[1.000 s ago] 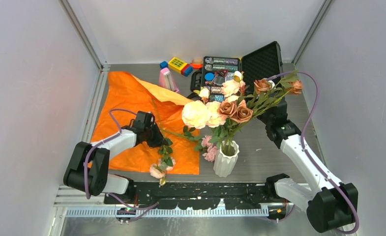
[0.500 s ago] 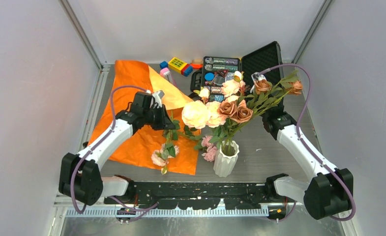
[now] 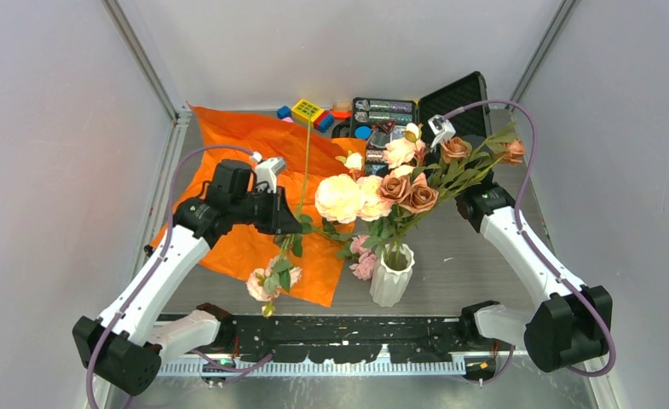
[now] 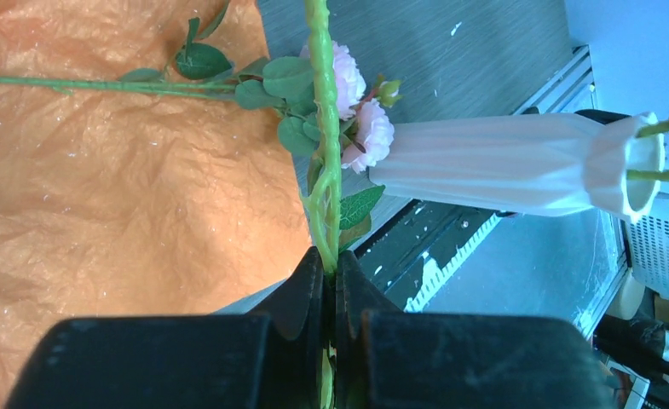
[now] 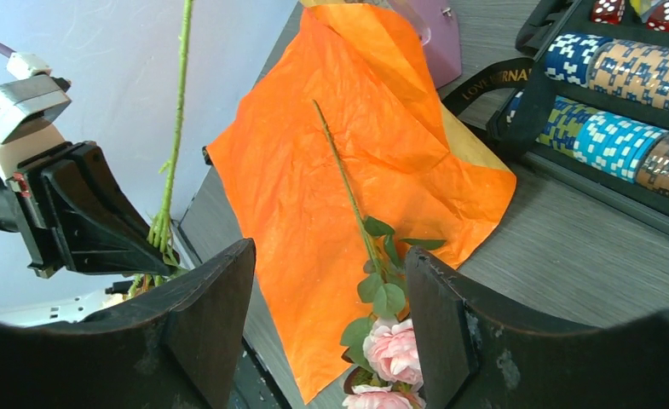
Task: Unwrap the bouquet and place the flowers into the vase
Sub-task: Pick up the fake flower from the wrapping paper.
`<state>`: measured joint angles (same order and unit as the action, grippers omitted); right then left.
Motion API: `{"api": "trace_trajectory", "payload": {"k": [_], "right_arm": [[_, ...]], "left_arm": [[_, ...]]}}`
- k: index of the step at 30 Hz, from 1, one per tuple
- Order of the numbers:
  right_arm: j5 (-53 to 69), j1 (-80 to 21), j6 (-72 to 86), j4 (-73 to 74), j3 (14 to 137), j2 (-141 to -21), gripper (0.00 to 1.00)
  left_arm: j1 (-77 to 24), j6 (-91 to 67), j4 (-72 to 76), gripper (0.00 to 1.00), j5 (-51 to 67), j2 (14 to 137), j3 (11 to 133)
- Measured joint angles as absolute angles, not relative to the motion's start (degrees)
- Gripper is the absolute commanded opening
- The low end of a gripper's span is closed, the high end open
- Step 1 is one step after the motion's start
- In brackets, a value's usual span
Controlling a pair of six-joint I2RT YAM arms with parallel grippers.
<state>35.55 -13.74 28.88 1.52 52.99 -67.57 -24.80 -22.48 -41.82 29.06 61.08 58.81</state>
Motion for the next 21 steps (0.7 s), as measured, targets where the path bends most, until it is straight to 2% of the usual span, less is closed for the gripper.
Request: {"api": "trace_trajectory", "payload": {"k": [9,21], "right_arm": [[40.0,-13.7,31.4,0.7,54.3,-69.1,0.70],[47.3,-13.8,41.0,-9.5,55.1,-75.1,0.71]], "left_arm": [[-24.8,-18.1,-47.1,0.00,29.7,58.6,60.6],[-29.5,-11.7,-45.4,0.00,32.7,69.8,65.0]]}}
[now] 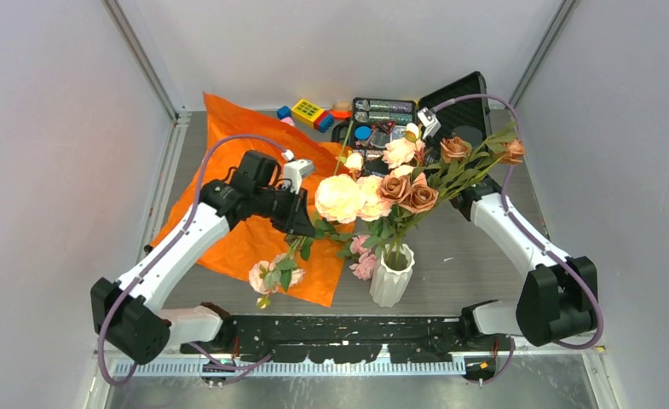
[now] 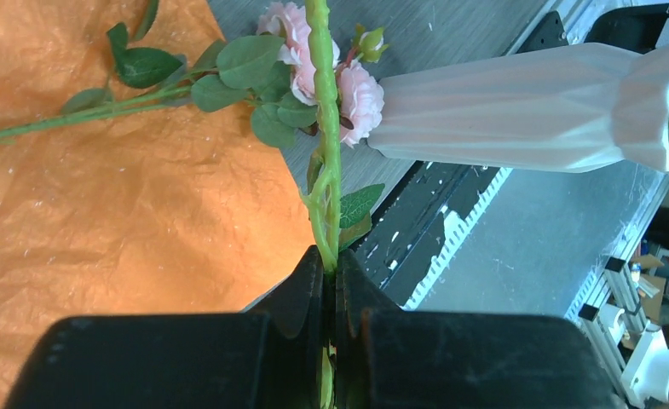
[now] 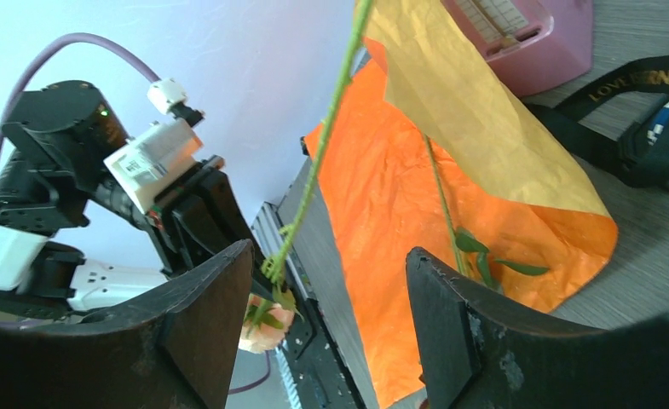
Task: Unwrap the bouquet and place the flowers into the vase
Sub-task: Pick up the fake flower from the wrapping paper.
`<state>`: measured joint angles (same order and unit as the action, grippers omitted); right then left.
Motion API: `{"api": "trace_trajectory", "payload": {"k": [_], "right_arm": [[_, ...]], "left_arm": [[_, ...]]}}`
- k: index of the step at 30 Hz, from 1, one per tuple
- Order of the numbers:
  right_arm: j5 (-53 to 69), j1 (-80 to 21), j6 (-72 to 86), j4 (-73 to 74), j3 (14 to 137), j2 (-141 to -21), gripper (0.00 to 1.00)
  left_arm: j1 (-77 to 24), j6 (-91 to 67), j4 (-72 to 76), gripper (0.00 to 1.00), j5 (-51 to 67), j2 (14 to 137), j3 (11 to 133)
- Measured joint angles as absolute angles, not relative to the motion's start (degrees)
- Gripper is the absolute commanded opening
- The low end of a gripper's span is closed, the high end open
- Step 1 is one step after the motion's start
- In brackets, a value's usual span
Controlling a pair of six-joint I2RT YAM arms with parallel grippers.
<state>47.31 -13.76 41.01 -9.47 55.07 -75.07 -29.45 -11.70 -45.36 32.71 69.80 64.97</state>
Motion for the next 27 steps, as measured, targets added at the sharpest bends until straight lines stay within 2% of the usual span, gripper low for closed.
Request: {"api": "trace_trajectory", "payload": {"k": [12,15,17,19,20,21,22,23,26,27], "right_arm": [[50.4,-16.6,50.4,-19.4,56.1,-83.4,0.71],[50.7,-17.5,51.2,-19.7,56.6,-84.0,0.69],[50.8,-18.0,51.4,-20.1,57.2,-84.5,0.61],[50.9,-18.4,51.8,-20.8,57.8,-85.0,0.40],[50.9,-18.6,52.2,-21.5,58.0,-85.3,0.33],[50.8,-18.7,52.8,-22.2,58.1,-85.6,0.19],[50.7,-18.7,53.3,-22.7,58.1,-85.9,0.13],[50.5,-18.7,54.1,-23.3,58.1,-86.2,0.04],[49.4,-18.8,56.8,-25.6,58.0,-87.1,0.00],[48.9,-18.8,57.6,-26.8,57.9,-87.3,0.00]], "left_arm": [[-32.8,-6.9,-45.4,0.00,34.7,76.0,70.0],[-33.1,-6.0,-45.6,0.00,34.8,76.6,70.3],[-33.3,-5.4,-46.0,0.00,35.1,76.9,70.4],[-33.5,-5.0,-46.1,0.00,35.2,77.1,70.4],[-33.6,-4.8,-46.2,0.00,35.3,77.2,70.3],[-33.6,-4.6,-46.2,0.00,35.2,77.2,70.4],[-33.7,-4.4,-46.1,0.03,35.2,77.2,70.4],[-33.7,-4.4,-46.1,0.12,35.2,77.2,70.3],[-33.7,-4.7,-45.4,0.52,34.4,77.1,70.3],[-33.7,-5.2,-45.0,0.60,33.7,77.0,70.3]]}}
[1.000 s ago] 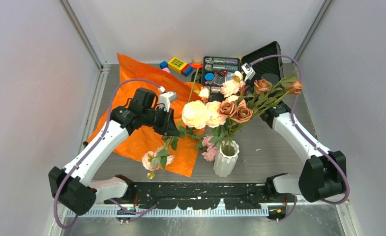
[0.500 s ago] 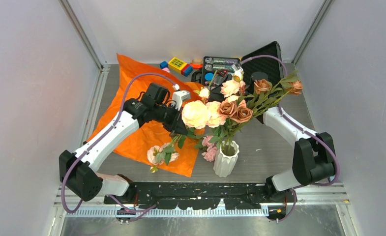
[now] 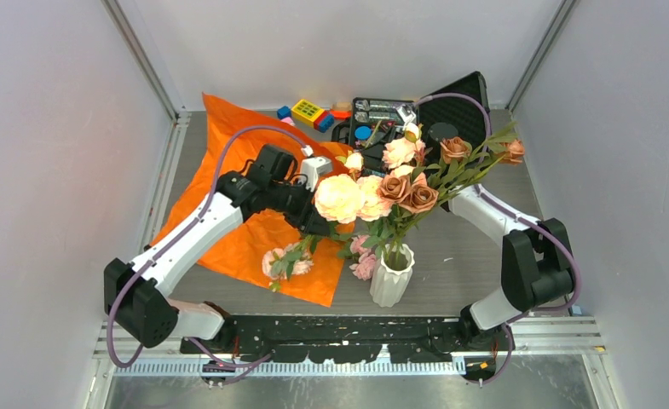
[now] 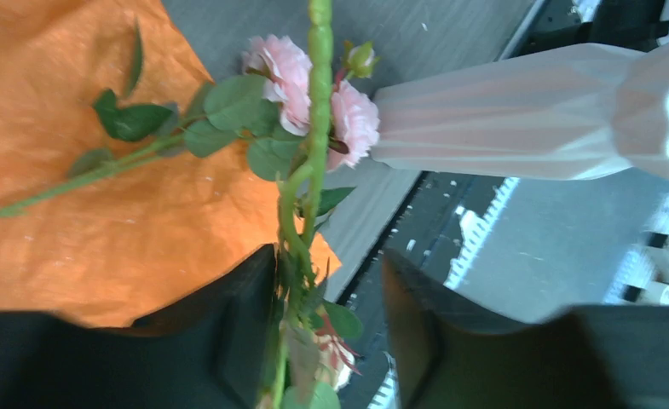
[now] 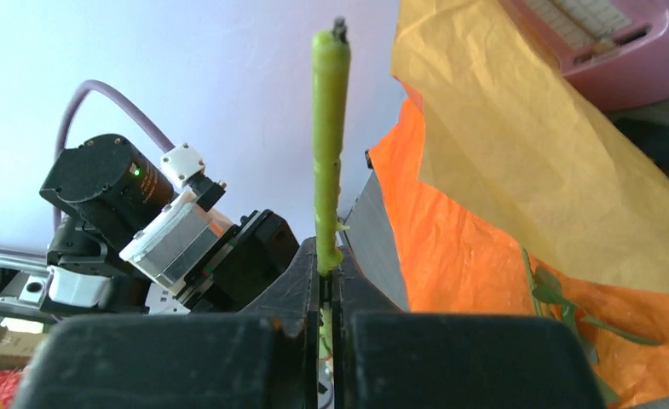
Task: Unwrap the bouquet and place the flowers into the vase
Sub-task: Pick up the fake flower from the wrapping paper.
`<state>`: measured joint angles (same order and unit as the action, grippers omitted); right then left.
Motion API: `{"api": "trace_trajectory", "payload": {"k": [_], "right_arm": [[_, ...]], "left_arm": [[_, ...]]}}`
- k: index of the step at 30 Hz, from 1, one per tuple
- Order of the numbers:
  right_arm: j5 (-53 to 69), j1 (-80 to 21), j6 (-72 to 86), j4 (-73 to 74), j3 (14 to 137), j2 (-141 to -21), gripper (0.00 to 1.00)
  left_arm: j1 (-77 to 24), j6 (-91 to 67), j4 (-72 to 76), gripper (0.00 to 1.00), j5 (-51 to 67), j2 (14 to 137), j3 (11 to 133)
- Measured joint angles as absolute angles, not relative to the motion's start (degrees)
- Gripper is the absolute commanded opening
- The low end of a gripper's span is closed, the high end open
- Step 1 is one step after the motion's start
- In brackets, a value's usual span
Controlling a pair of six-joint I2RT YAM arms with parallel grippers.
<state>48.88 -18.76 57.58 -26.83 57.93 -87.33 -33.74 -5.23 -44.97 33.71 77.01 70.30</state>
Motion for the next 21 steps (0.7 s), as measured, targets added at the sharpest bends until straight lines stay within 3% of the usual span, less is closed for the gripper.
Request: {"api": "trace_trajectory", "payload": {"k": [2,5,15,21], "right_arm": [[47.5,-18.8,59.4,-30.0,57.3,-87.5,0.00],[44.8,-18.8,61.8,-34.7,55.8,-87.5,0.00],[31.3,-18.8,62.9,-40.8,51.5,-83.2,0.00],[25.2,-18.8,59.3,-40.9,51.5,-79.7,0.00]], "left_arm": [[-33.7,-7.5,-42.9,0.69,31.5,76.2,69.6],[-33.7,-11.6,-38.4,0.75,27.3,73.4,67.3],[-33.7,-37.1,-15.2,0.75,13.1,59.5,54.9],[-33.7,-44.5,-7.9,0.75,6.5,58.2,53.1]]}}
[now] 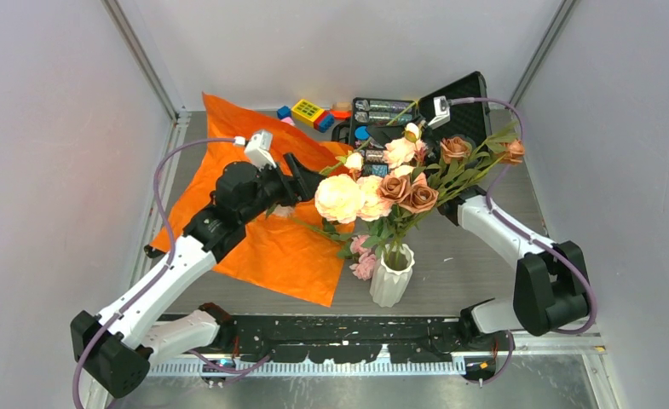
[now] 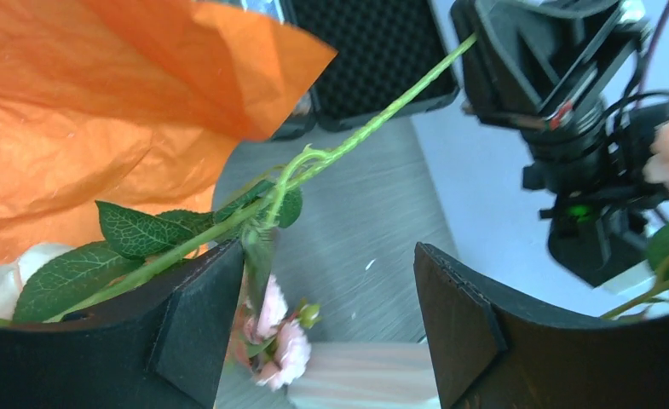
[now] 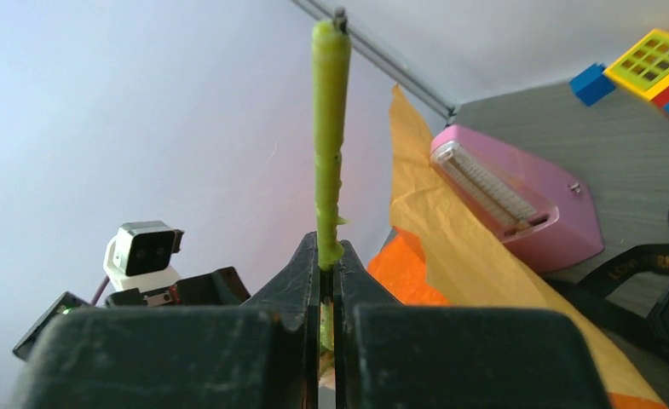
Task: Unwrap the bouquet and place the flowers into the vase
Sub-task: Pick up the fake flower from the wrapping paper.
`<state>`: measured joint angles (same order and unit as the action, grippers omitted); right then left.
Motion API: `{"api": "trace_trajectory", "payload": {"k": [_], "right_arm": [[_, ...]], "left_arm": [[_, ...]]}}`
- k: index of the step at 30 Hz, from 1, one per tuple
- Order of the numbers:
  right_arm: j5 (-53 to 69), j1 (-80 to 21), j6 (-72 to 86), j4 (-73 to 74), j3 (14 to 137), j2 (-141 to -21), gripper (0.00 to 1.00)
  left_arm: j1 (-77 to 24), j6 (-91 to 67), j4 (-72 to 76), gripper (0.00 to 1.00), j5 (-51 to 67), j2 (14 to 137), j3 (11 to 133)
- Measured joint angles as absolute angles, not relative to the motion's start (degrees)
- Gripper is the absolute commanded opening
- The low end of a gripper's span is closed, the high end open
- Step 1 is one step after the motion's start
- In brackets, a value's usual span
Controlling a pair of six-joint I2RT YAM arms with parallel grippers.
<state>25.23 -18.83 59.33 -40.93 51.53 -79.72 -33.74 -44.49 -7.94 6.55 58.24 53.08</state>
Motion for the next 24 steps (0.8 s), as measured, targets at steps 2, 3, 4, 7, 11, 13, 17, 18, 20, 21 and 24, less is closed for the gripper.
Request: {"api": "trace_trajectory", "payload": {"k": [2,3,4,7,11,13,17,18,20,21,24], "right_arm": [[23.0,-19.1,57.8,-40.6,51.5,-79.0,0.00],[21.9,-19.2,57.1,-40.4,51.5,-78.6,0.00],[20.8,-19.3,56.3,-40.2,51.4,-78.2,0.00],[17.6,-19.8,54.1,-40.1,51.0,-77.2,0.00],[13.9,-20.7,51.7,-40.1,50.9,-75.6,0.00],[12.6,-21.3,50.7,-40.4,50.9,-74.5,0.00],[11.6,-22.0,50.5,-44.1,50.2,-73.4,0.00],[11.6,-22.1,50.7,-45.5,49.8,-73.3,0.00],[11.5,-22.7,50.9,-47.8,48.8,-73.3,0.00],[11.5,-22.9,50.9,-48.5,48.4,-73.3,0.00],[11.7,-24.0,50.7,-50.0,47.6,-73.3,0.00]], "left_arm": [[-33.7,-46.2,-5.7,0.75,5.7,58.1,53.1],[-33.7,-47.5,-4.3,0.75,5.5,58.0,53.1],[-33.7,-49.2,-2.6,0.75,5.5,57.9,52.9],[-33.7,-54.2,4.3,0.74,5.5,57.8,51.0],[-33.7,-61.1,11.9,0.73,5.4,58.6,46.6],[-33.7,-64.1,15.0,0.73,5.3,60.0,44.6],[-33.7,-68.6,19.0,0.74,4.8,62.8,42.2],[-33.7,-69.6,20.3,0.74,4.5,63.3,41.7],[-33.7,-71.7,22.8,0.74,3.8,64.1,41.2],[-33.7,-72.6,24.3,0.74,3.4,64.4,40.9],[-33.7,-75.1,28.7,0.74,1.6,64.9,39.8]]}}
